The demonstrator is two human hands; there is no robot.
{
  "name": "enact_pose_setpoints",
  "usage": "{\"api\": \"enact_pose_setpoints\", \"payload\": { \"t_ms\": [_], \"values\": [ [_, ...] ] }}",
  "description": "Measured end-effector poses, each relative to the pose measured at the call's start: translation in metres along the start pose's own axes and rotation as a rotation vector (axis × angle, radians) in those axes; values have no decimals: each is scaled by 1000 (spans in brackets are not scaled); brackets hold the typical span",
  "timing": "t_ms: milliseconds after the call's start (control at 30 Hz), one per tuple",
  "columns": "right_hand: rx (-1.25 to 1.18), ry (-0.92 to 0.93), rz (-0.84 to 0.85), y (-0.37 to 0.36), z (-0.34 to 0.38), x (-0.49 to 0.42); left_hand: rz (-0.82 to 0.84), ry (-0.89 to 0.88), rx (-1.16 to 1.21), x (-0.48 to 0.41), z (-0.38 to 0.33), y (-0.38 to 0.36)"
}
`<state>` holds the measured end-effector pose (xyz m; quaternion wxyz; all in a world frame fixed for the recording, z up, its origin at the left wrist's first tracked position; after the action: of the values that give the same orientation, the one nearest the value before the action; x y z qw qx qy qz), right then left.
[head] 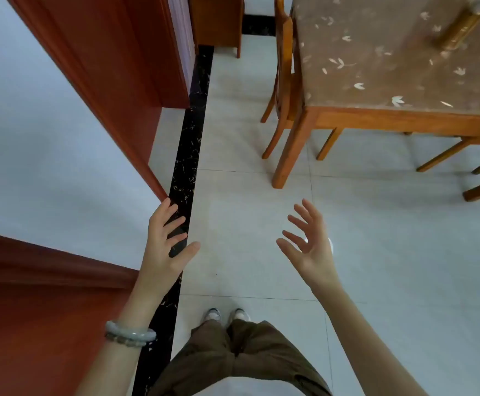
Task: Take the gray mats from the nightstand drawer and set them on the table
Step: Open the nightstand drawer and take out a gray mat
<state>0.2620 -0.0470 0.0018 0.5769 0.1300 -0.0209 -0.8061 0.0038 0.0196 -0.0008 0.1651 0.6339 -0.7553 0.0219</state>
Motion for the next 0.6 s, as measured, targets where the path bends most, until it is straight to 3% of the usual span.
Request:
{"api": "enact_pose_setpoints", "payload": {
  "t_ms": [333, 600],
  "values": [
    [9, -16, 59, 1, -3, -51, -7, 10, -6, -38, -15, -11],
    [4, -26, 74, -22, -24, -125, -2, 4, 18, -117, -29, -4]
  ]
}}
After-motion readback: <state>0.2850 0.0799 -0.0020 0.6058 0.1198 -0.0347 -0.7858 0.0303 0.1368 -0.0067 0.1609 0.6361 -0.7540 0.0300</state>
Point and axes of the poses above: each hand's wrist, its own x-axis away from the middle knuckle, its own y-axis out of the back of the hand, z = x × y, the point moved 2 cm from there along -x, towards the middle knuckle, and after that the axes turned 14 degrees about y, right-handed, at the moved point
